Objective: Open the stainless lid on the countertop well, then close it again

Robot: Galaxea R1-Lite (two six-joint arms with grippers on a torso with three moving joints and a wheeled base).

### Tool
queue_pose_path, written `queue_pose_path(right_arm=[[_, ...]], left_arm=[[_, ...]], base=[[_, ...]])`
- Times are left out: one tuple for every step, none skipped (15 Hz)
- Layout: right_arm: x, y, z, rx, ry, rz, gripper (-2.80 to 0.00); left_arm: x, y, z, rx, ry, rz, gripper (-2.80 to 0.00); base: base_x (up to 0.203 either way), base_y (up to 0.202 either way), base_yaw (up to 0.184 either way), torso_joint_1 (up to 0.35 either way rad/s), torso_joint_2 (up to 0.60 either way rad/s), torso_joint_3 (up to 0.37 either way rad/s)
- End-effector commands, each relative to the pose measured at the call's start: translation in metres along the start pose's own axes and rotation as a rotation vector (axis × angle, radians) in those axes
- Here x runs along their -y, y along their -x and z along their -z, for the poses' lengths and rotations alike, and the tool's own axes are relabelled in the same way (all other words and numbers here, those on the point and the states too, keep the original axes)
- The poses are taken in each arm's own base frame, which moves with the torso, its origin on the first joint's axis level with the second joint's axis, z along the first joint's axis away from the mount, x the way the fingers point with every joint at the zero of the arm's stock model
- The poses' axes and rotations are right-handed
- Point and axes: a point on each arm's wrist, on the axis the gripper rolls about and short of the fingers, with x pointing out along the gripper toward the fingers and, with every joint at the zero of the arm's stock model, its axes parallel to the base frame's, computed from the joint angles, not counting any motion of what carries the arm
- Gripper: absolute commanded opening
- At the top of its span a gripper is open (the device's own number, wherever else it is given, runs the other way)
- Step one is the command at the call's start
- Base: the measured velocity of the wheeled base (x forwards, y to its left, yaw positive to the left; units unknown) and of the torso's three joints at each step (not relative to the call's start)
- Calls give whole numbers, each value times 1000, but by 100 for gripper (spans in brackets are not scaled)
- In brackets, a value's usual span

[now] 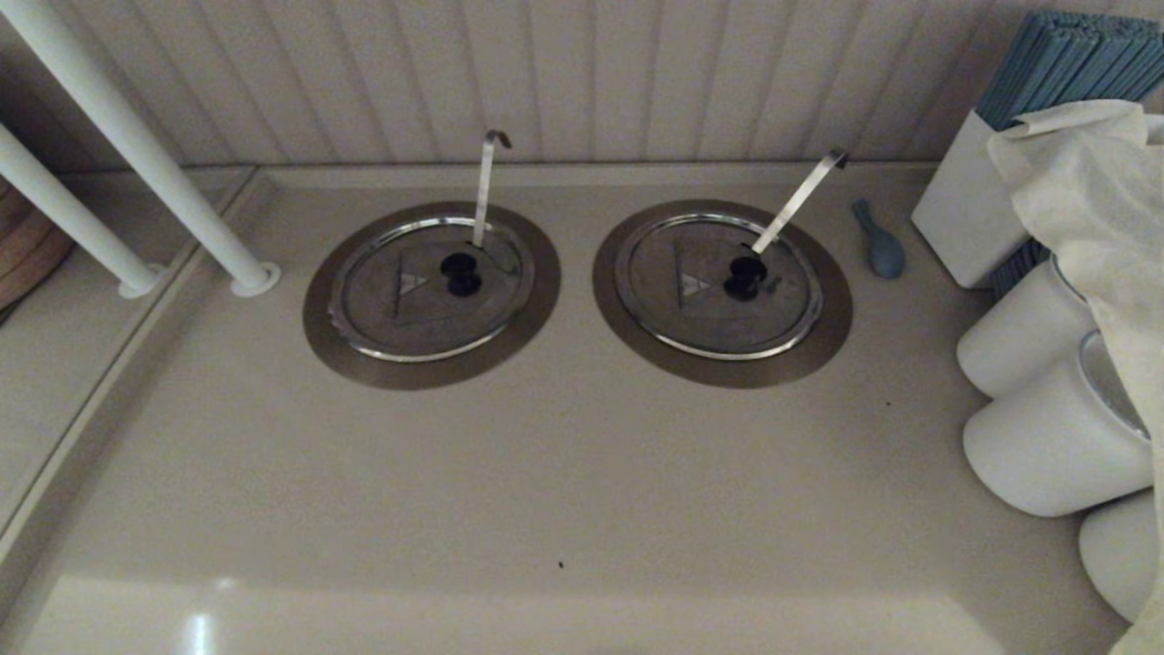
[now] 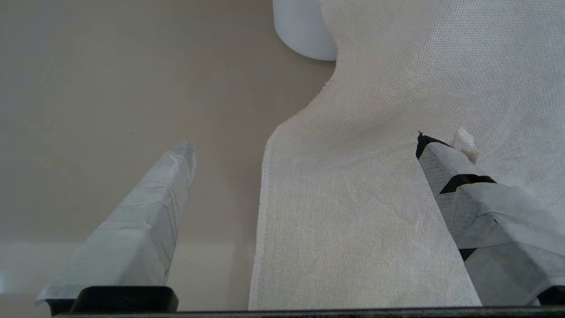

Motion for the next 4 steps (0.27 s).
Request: queue_pose_path(right_arm=[[0,0,0,0,0,0,0],[0,0,0,-2,0,0,0],[0,0,0,-2,0,0,0],[0,0,0,-2,0,0,0]], left_arm=[[0,0,0,-2,0,0,-280],[0,0,0,-3,4,0,-280],[0,0,-1,0,11,-3,-280],[0,0,0,0,12,-3,-280]], base=[[0,0,0,0,0,0],[0,0,0,0,0,0],[0,0,0,0,0,0],[0,0,0,0,0,0]])
